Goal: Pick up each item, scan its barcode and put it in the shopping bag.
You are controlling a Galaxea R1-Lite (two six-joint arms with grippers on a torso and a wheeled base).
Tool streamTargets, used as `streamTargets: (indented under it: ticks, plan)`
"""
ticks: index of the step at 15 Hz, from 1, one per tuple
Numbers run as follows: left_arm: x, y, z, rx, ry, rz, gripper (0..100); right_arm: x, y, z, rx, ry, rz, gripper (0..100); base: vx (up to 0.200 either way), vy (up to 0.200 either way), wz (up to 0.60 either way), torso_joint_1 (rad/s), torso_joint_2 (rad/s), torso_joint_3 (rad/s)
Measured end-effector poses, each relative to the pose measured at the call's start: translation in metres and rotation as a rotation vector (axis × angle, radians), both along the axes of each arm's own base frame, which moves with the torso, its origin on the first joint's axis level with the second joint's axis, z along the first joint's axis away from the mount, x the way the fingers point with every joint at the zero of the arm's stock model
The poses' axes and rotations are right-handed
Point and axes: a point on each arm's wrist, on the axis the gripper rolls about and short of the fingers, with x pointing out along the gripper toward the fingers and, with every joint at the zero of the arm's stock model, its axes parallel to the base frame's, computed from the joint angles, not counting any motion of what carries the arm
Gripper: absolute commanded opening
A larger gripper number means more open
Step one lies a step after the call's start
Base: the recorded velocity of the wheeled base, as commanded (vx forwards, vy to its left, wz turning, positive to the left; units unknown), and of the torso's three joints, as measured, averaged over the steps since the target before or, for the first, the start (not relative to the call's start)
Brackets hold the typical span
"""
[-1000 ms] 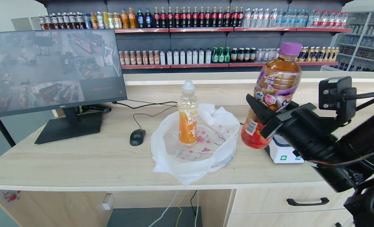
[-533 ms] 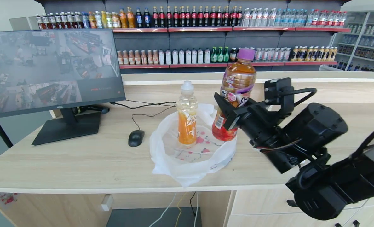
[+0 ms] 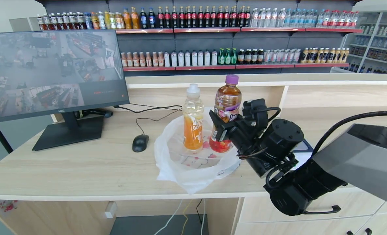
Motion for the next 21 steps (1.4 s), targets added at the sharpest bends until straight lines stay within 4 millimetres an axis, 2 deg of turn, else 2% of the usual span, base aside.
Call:
streamTargets:
  ticks: [7,21]
  plan:
    - [0.000,0.000,0.000,-0.001,0.000,0.000,100,0.013,0.005,-0.025,-0.027,0.039,-0.007,0,0.000,0.000,0.00,0.000,0.00,0.000]
    - [0.000,0.000,0.000,-0.001,0.000,0.000,100,0.029,0.005,-0.049,-0.046,0.065,-0.027,0,0.000,0.000,0.00,0.000,0.00,0.000]
